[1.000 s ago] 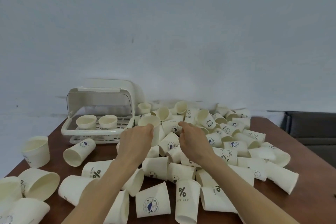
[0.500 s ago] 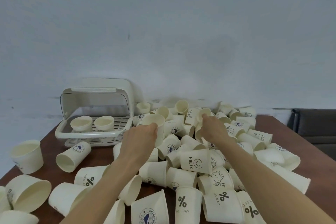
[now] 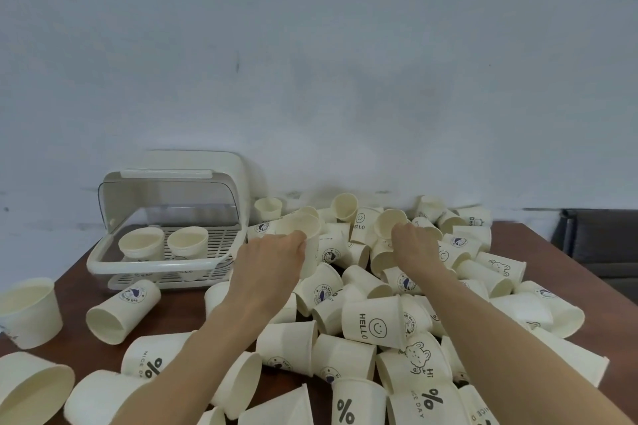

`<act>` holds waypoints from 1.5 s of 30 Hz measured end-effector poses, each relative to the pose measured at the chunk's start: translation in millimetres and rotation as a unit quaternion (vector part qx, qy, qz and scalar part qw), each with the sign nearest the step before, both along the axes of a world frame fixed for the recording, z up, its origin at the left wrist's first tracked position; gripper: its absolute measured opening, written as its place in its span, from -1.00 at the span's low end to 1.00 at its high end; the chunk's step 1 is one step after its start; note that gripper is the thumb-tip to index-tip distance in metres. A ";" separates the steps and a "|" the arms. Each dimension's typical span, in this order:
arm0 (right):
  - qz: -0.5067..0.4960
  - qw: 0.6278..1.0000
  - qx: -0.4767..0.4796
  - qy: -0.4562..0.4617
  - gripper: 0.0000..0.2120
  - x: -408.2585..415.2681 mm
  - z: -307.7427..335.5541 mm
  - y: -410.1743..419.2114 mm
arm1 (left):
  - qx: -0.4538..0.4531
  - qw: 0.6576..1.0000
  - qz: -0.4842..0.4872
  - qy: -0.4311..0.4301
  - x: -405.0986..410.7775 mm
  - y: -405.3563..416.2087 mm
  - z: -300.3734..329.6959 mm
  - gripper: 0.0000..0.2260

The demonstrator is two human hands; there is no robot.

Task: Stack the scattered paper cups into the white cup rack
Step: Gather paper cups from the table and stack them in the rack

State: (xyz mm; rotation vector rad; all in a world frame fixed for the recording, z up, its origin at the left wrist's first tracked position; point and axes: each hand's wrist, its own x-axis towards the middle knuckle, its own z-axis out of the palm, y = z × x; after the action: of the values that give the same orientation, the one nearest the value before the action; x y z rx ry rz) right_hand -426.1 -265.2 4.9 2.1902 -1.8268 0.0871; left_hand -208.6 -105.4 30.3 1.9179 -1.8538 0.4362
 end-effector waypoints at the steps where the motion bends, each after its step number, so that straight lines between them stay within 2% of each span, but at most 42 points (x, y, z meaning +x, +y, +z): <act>1: -0.003 1.000 -0.004 -0.008 -0.79 0.8 1.4 1.1 | 0.001 1.000 0.001 0.001 0.0 0.2 -0.1 -0.72; 8: 0.016 0.997 -0.061 -0.050 -0.80 16.0 32.6 28.2 | 0.004 1.000 0.008 0.022 0.2 9.1 10.4 -0.71; 14: 0.118 0.985 -0.109 -0.061 -0.89 43.1 50.1 55.6 | -0.004 1.000 0.027 0.015 5.7 24.5 24.3 -0.72; 19: 0.180 0.972 -0.123 -0.090 -0.88 71.0 58.7 89.6 | -0.015 0.998 0.046 0.028 20.4 38.8 30.3 -0.71; 32: 0.278 0.946 -0.092 -0.137 -0.75 140.6 54.4 137.3 | -0.043 0.992 0.107 0.045 77.4 72.9 27.2 -0.74; 39: 0.296 0.941 -0.088 -0.136 -0.87 175.7 39.7 141.9 | -0.046 0.987 0.141 0.064 108.7 87.1 21.2 -0.75; 45: 0.294 0.941 -0.074 -0.152 -0.83 209.4 32.9 137.5 | -0.051 0.977 0.193 0.076 148.3 84.4 15.9 -0.77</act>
State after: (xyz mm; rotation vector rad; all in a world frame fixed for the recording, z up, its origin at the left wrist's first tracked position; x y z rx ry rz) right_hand -216.7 -127.7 37.8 2.6399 -1.1679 0.6953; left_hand -60.3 -20.9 46.2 2.1750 -1.3380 0.4781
